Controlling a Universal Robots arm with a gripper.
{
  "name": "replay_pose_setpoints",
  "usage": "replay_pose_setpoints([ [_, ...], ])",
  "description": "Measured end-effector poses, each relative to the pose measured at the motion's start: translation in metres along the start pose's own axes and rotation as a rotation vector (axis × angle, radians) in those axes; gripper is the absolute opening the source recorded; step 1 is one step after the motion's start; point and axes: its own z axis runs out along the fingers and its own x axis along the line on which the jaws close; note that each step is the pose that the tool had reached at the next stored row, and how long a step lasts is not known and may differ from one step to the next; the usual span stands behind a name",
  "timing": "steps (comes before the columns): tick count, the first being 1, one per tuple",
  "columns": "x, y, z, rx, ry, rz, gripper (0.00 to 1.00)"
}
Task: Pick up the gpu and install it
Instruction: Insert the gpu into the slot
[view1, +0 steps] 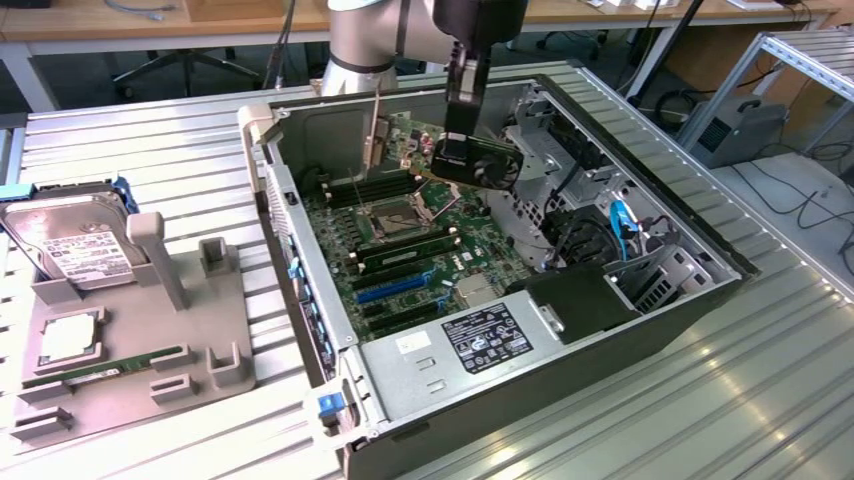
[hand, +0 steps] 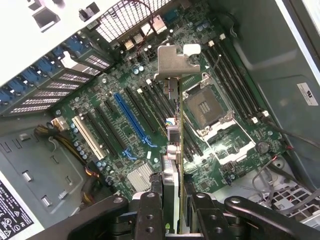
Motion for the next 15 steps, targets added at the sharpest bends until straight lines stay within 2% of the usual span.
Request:
replay_pose_setpoints([
  [15,0.0,0.0,0.0,0.0024,-0.0047,-0.075,0.27],
])
